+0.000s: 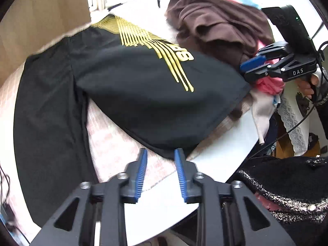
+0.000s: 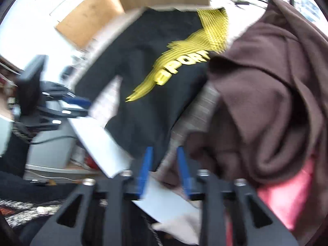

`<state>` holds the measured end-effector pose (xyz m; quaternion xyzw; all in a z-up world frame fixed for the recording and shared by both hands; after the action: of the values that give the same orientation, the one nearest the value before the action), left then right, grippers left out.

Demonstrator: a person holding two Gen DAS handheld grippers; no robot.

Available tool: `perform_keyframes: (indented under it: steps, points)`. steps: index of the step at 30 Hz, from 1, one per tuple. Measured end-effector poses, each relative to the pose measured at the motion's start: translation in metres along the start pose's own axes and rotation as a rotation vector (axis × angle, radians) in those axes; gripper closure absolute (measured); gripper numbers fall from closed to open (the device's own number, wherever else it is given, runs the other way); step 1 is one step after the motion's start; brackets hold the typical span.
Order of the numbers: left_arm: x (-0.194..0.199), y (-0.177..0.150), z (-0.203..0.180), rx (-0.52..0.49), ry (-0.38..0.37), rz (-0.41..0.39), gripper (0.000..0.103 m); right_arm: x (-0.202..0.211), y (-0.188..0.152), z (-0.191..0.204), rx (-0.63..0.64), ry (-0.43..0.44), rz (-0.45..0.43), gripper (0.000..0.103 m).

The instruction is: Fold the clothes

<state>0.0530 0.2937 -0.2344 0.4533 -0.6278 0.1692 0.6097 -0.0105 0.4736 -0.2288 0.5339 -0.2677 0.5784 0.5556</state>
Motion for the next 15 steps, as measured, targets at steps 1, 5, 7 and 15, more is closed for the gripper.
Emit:
perform_keyframes:
  steps: [1, 5, 7, 15]
  points:
    - [-0.003, -0.003, -0.006, -0.008, -0.006, 0.004, 0.076, 0.001, -0.002, -0.002, -0.005, 0.009, -0.01, 0.064]
    - [-0.029, -0.007, -0.032, -0.09, 0.047, 0.033, 0.061, -0.007, -0.008, -0.005, 0.028, 0.004, -0.006, 0.064]
    - [-0.042, -0.006, -0.032, -0.086, 0.073, 0.051, 0.061, -0.015, -0.011, -0.012, 0.035, 0.003, 0.013, 0.064]
    - [-0.046, -0.019, -0.024, -0.104, 0.129, 0.125, 0.088, -0.055, -0.031, 0.004, 0.062, -0.007, 0.102, 0.064]
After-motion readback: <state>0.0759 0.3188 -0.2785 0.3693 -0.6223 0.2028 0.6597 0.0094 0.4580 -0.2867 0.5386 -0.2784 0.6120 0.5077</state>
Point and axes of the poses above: each gripper's, at about its wrist camera, not at the fingertips, and x roughly against the way its jaws point, z to its left, y to its top, the point moved 10 cm from there along -x, roughly the way its jaws point
